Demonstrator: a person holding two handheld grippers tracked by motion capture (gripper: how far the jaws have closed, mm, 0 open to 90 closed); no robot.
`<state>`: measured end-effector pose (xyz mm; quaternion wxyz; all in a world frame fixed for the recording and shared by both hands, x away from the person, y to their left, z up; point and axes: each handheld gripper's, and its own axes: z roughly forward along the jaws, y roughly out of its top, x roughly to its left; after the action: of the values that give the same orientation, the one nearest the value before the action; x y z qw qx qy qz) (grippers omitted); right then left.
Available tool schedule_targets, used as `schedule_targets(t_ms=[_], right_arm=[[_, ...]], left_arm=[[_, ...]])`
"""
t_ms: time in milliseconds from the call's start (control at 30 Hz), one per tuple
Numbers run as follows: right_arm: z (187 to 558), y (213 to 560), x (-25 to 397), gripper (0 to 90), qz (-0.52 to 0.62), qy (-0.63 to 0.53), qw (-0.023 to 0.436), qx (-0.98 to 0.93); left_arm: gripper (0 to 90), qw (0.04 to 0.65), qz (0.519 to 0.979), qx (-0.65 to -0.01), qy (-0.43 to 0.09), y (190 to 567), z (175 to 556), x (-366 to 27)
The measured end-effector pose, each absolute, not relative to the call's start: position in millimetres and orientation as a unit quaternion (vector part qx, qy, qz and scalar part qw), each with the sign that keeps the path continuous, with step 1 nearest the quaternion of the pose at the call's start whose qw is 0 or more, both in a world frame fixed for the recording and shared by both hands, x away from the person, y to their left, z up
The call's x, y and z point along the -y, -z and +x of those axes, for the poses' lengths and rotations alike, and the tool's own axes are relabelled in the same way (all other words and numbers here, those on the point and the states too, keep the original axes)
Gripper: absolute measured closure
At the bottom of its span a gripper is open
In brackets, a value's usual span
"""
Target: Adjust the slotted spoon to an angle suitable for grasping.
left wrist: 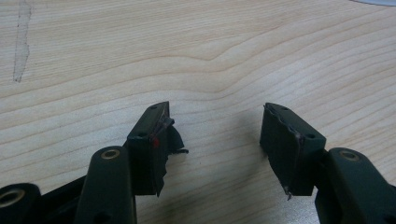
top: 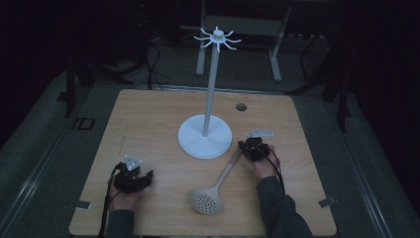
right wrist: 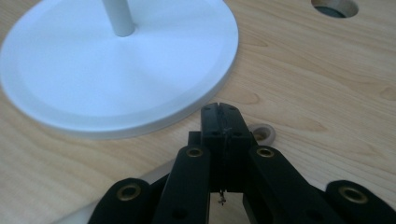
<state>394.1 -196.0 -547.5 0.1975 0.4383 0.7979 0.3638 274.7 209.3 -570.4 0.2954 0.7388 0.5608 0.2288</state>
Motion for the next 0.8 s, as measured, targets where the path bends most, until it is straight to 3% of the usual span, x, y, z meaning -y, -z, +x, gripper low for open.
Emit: schedule_targets(t_ms=[800], right_arm=[[417, 561, 176, 90.0, 0.447, -0.314, 0.193, -0.815]], left_arm=[[43.4, 0.294, 0.740, -0.560, -0.228, 570, 274, -210]])
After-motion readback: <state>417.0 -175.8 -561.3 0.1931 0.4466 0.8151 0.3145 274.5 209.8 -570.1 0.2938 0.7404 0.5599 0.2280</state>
